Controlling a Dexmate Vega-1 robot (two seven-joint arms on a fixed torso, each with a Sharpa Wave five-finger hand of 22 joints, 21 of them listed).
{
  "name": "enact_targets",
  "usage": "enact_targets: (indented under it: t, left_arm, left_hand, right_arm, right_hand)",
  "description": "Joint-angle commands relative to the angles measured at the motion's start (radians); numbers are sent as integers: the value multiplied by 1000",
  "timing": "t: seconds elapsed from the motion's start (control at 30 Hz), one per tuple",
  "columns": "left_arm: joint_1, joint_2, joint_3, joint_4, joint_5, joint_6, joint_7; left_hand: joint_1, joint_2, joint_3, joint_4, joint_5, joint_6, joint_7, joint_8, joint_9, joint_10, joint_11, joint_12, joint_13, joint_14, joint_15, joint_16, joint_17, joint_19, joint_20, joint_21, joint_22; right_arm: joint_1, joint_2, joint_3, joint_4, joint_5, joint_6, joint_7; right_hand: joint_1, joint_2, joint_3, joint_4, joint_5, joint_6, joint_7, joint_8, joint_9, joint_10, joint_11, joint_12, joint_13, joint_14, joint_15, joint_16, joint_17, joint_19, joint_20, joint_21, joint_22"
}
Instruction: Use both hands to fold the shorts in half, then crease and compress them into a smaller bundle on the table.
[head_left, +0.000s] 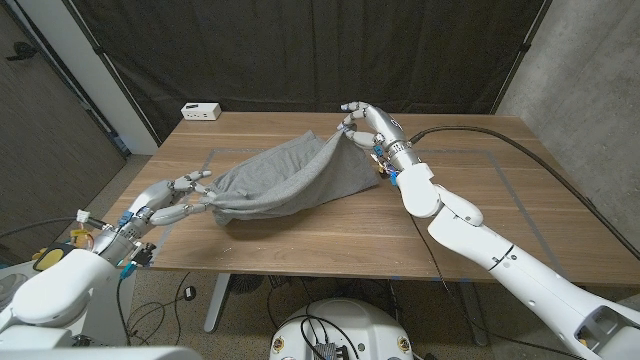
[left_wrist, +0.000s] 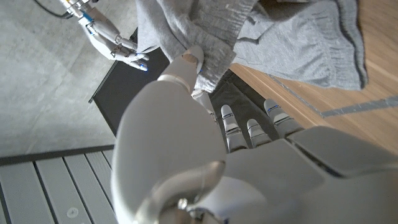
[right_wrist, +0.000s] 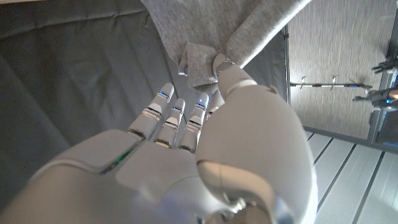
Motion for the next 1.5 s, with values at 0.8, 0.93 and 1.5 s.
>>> enact_targets:
  t: [0.8, 0.93, 1.5]
  left_arm:
    - [-87, -1, 168, 97, -496, 16, 292]
    - [-92, -1, 177, 96, -459, 18, 366]
    - [-60, -7, 189, 20, -507, 136, 546]
  left_hand:
    - [-23, 29, 50, 2, 71, 44, 132, 43, 152, -22, 31, -7, 7, -39, 17, -4, 4, -27, -10, 9, 15]
    - [-25, 29, 53, 2, 73, 38, 130, 45, 159, -23, 29, -7, 7, -40, 16, -4, 4, -24, -14, 11, 15]
    - [-34, 24, 66, 0, 91, 56, 146, 70, 190, -21, 36, -4, 8, -42, 15, -2, 4, -15, -20, 20, 18]
  right_arm:
    - [227, 8, -31, 176, 310, 103, 290]
    - [206, 12, -17, 171, 285, 116, 222]
    - [233, 67, -13, 237, 293, 133, 158]
  right_hand:
    - [-31, -15, 35, 3, -14, 11, -14, 31, 23, -82, 12, -24, 7, -91, -42, -31, 14, -60, 30, -18, 5]
    - [-33, -15, 38, 3, -14, 10, -14, 32, 25, -86, 11, -23, 8, -95, -44, -32, 15, -62, 29, -17, 5]
    - [-44, -9, 50, 7, -13, -12, -17, 30, 27, -78, 6, -15, 8, -82, -53, -22, 19, -53, 21, -10, 5]
